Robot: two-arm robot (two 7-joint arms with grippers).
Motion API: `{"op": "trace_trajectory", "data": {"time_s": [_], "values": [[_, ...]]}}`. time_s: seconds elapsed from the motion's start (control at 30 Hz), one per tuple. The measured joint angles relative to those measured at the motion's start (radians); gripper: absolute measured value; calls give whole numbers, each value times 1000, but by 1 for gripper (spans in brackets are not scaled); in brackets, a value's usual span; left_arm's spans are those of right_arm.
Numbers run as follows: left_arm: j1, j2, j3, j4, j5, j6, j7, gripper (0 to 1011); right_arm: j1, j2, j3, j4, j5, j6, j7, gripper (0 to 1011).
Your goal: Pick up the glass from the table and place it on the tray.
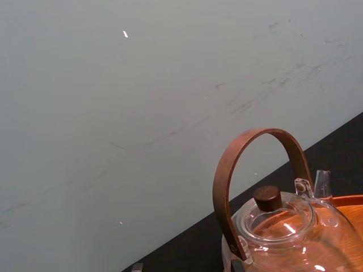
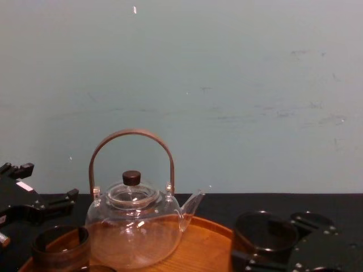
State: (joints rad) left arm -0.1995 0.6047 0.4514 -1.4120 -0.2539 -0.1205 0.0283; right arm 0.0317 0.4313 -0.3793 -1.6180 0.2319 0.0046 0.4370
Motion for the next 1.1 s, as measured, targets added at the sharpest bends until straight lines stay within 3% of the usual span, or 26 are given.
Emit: {"op": "trace_trajectory", "data": {"time_s": [0.6,1.1], "values": [[0,0,0,0,0,0,0,1001,71,-43,-107,43,-41,3,32,908],[0,0,0,0,0,0,0,1001,114,-73,-154,115,-62,-20,45,908]]}}
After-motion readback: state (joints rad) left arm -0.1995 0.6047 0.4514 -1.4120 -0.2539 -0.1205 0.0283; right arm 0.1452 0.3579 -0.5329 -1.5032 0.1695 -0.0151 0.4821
